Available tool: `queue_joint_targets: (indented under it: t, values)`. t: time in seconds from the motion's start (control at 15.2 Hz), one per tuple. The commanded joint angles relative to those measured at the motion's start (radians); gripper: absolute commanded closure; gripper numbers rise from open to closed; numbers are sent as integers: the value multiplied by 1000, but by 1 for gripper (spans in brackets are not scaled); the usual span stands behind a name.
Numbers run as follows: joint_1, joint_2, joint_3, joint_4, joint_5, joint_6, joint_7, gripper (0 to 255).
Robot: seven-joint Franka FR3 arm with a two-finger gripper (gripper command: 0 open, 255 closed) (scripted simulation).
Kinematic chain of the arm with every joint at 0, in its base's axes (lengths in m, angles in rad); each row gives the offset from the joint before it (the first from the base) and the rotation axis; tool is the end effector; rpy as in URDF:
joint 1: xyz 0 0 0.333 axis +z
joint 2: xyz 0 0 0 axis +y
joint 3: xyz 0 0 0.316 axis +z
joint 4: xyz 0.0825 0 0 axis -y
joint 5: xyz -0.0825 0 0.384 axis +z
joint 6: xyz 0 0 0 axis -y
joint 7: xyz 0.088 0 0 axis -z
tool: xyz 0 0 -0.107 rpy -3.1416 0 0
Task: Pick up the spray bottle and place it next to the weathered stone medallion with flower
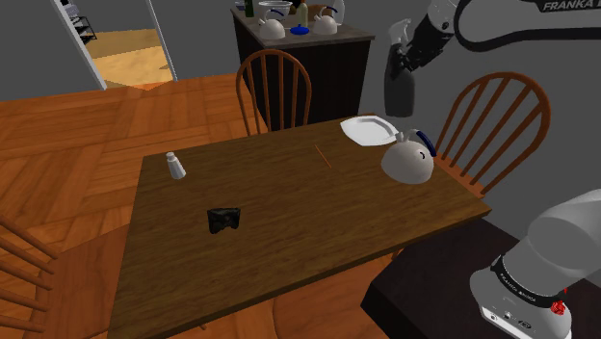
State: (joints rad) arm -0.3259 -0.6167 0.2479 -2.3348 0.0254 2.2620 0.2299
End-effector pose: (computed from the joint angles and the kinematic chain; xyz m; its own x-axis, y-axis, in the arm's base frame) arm 0.4131 -0.0102 0.6089 0.8122 -0.2733 0.5154 -0.3187 -0.9479 -0.0004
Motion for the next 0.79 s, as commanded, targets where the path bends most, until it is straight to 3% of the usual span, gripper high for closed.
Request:
queue_joint_targets:
  t: [0.0, 0.73]
  values:
    - [6, 0, 45, 15, 0, -14, 51, 255]
    - [5, 76, 320, 152, -28, -79, 345, 255]
